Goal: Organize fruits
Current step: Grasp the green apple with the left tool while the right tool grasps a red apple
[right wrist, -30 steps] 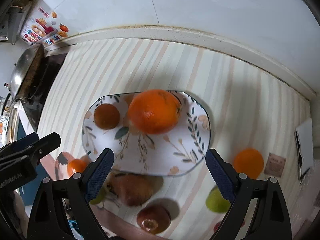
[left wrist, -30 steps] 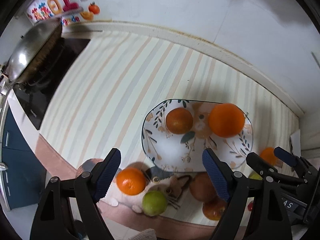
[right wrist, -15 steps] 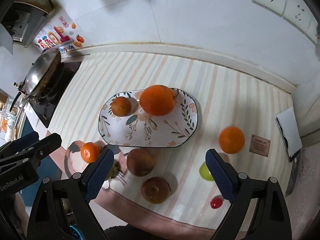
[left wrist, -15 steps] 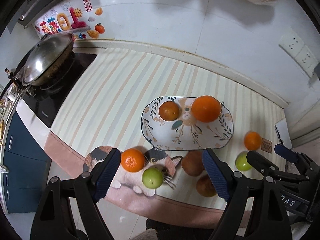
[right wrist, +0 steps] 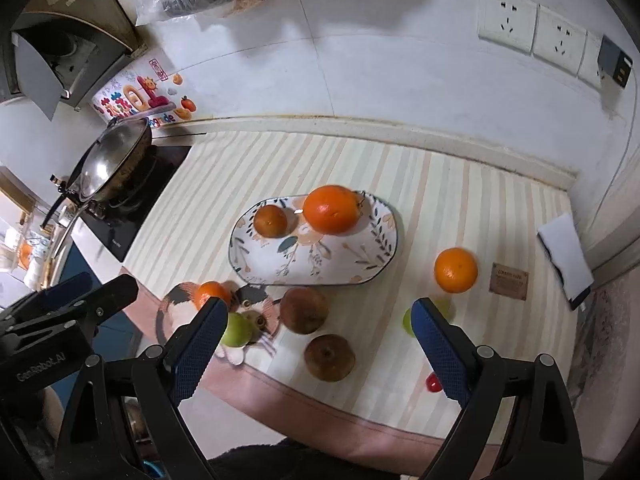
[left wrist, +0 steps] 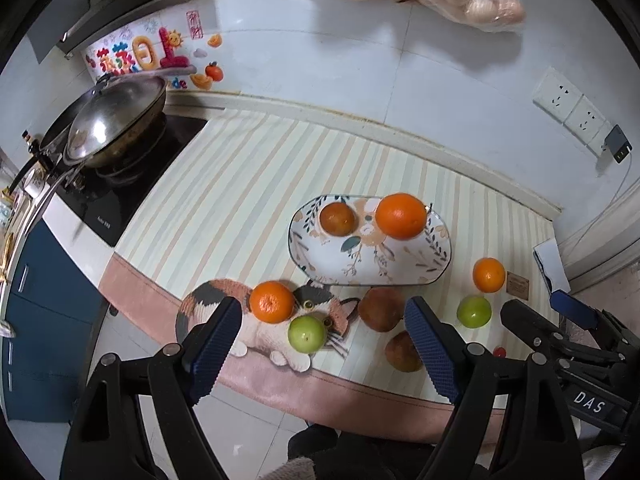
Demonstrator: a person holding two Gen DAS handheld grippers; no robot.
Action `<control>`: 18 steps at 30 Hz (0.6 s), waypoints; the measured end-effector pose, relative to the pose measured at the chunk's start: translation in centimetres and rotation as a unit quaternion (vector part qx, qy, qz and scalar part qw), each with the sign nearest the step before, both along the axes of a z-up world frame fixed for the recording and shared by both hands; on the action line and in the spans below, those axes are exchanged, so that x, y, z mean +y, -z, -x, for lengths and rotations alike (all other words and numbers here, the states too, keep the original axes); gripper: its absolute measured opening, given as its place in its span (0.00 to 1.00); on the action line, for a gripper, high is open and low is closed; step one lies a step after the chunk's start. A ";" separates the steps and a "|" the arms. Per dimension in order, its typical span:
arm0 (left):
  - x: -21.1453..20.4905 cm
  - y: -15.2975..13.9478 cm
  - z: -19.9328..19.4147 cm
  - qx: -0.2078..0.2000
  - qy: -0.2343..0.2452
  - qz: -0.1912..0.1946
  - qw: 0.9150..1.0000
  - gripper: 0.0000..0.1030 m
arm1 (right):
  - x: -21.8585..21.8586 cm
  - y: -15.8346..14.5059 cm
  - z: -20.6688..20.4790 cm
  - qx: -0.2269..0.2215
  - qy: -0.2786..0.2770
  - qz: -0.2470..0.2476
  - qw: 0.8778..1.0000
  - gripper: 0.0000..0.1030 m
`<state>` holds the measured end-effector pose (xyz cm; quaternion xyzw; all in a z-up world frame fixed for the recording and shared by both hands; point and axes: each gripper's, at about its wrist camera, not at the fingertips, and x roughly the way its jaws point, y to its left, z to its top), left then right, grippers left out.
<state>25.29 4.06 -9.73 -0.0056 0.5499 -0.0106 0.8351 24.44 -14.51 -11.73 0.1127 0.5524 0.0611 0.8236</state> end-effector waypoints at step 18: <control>2.4 15.8 -2.3 0.184 -0.035 0.001 0.982 0.81 | 2.1 18.8 -1.5 0.190 -0.020 -0.016 0.981 0.92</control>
